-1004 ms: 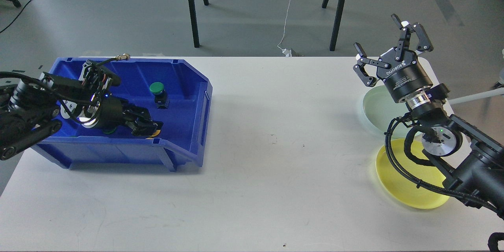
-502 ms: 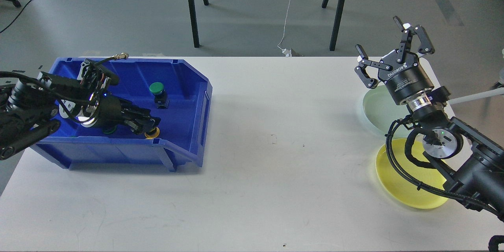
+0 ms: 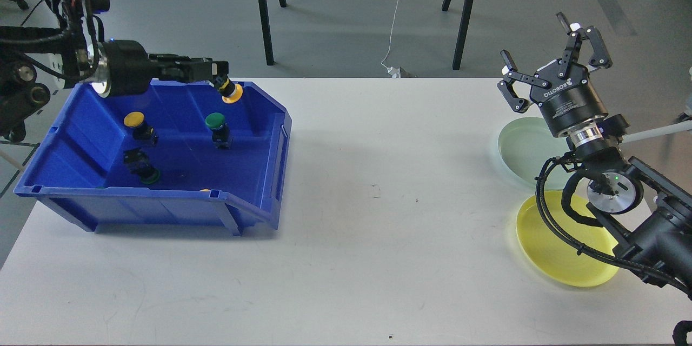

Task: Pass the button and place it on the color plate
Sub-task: 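Lift the yellow button and carry it toward the right gripper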

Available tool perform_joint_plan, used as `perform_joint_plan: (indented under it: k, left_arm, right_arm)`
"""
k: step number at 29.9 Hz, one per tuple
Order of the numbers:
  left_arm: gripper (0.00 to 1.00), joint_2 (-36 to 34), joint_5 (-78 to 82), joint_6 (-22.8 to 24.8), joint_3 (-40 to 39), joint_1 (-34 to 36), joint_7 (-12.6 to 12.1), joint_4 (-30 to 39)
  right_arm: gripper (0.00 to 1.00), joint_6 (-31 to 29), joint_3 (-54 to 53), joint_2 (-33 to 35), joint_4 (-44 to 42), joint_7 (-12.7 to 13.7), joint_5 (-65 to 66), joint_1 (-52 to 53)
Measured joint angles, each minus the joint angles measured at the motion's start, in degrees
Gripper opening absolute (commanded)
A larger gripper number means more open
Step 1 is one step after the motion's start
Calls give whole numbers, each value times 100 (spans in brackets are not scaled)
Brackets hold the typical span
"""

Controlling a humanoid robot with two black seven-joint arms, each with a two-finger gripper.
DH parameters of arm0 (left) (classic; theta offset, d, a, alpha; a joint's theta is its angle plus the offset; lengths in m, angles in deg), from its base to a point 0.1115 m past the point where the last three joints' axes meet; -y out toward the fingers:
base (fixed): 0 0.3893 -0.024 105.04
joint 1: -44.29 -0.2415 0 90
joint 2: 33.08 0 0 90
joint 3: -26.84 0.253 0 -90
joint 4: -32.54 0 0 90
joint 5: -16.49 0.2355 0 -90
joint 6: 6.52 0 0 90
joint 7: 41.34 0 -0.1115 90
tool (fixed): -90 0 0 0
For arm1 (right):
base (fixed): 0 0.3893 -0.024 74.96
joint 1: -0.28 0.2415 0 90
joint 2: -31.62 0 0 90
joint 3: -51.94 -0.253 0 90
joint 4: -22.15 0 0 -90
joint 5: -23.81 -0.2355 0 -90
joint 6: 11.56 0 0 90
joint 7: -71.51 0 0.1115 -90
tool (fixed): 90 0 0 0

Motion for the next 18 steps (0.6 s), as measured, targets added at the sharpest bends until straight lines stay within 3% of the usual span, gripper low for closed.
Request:
perform_joint_plan:
  k: [4,8,12,18]
  left_arm:
    - [10,212,-1227,37,-714,-218,-1,597]
    - [10,972,-1943,40,-897,-609,-1,682]
    - [11,1793,-2013,40,-1112,-1239,-1,492]
    - [11,2404,-1992,40,-1240,-1584,-1,179]
  right_arm:
    - [99,0,75,633,852,-24,186,-339]
    - [98,159,52,1076,2217,-68,997,-1055]
    - [95,1124,-22,1129,3179,-112,2269,-1504]
    - [90,2172,322,773,3379,-118,2862,-1425]
